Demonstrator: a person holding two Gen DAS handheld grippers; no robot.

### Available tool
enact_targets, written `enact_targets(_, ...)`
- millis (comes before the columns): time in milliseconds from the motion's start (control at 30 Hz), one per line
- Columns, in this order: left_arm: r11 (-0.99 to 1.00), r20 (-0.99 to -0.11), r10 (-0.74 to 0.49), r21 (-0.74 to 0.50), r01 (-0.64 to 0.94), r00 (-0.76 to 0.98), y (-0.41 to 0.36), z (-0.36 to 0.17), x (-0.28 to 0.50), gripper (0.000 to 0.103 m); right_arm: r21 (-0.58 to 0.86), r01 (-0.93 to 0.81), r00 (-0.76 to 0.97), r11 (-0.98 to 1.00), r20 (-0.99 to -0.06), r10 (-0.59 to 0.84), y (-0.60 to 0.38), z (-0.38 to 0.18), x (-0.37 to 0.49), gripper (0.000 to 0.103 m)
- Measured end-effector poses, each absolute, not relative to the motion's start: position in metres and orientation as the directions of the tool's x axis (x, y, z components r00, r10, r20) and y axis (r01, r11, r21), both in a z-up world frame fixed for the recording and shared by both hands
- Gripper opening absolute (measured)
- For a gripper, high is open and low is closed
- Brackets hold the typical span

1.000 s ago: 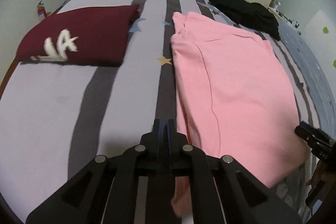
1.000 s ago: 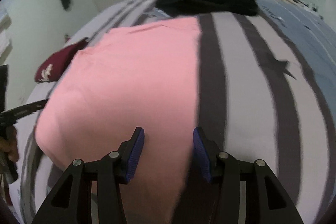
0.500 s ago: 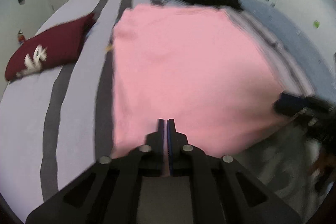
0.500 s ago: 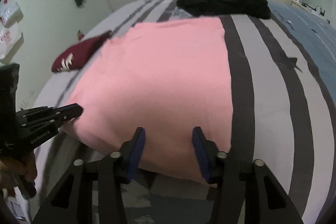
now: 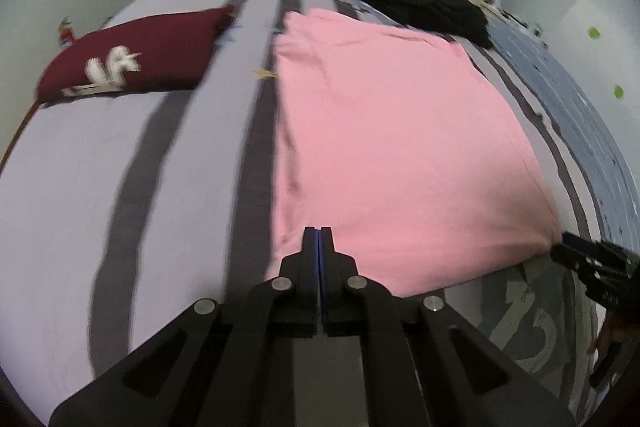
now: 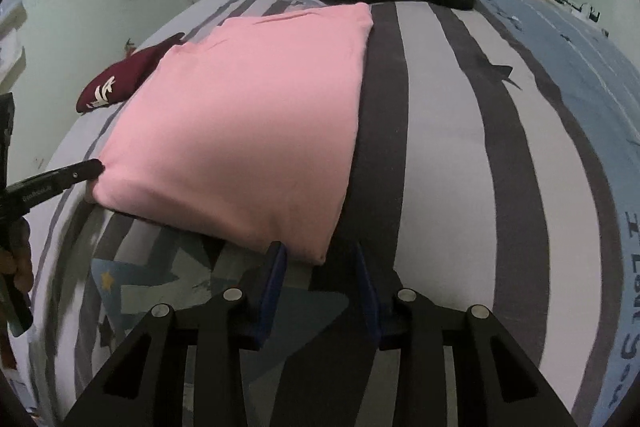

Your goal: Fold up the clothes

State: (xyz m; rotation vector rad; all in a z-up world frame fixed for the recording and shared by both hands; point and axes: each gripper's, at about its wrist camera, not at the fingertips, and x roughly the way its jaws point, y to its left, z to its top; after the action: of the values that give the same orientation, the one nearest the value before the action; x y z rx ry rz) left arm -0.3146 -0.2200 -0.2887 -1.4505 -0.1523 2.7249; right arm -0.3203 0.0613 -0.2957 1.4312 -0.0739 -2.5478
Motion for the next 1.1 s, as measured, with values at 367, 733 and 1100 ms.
enact_targets(367,-0.987,-0.788,0.157,-0.154,-0.056,-0.596,-0.204,-0.273,-0.337,0.009,0.198,0.239,-0.569,-0.951,-0.765,-0.302,0.009,-0.27,-0.349,0.031)
enact_targets(733,-0.976,-0.825,0.076,-0.176,0.126,-0.56,-0.242,-0.307,-0.357,0.01,0.282,0.202,-0.533,-0.938,-0.772,-0.346,-0.015,-0.303,-0.37,0.032)
enact_targets(1100,-0.986,-0.721,0.164,-0.132,-0.099,-0.673,-0.2,-0.261,-0.457,0.01,0.233,0.14,-0.654,-0.962,-0.708,-0.266,0.012,-0.265,-0.464,0.034)
